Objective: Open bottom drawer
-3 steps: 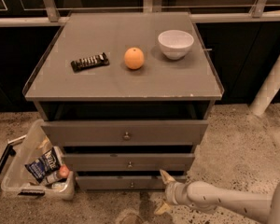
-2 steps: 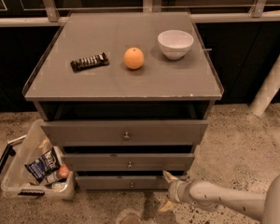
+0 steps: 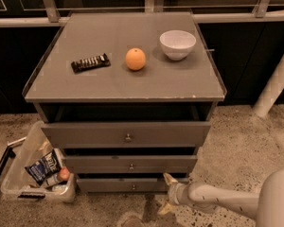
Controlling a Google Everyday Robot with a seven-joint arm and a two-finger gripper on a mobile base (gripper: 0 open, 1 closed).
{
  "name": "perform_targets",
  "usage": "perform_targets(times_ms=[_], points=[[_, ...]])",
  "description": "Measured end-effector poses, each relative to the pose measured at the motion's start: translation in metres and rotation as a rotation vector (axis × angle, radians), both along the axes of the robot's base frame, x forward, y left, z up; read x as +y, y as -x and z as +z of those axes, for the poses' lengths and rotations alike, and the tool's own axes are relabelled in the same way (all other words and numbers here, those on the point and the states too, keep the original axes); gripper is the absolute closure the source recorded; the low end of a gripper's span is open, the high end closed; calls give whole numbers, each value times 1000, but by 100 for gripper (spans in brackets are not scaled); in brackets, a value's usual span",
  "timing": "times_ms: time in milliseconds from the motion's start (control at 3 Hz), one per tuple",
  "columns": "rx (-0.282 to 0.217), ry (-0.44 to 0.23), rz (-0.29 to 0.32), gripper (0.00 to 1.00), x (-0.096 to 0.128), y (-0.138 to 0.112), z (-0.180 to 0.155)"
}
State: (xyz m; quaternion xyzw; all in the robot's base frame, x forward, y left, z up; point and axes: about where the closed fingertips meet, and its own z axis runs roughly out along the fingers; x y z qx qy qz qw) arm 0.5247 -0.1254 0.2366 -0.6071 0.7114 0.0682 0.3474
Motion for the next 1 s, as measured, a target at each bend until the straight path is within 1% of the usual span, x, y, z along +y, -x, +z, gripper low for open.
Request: perform_targets(times_ms=[333, 1000], points=[[6, 14, 0, 0, 7, -6, -18], [-11, 44, -25, 0, 5, -26, -41]])
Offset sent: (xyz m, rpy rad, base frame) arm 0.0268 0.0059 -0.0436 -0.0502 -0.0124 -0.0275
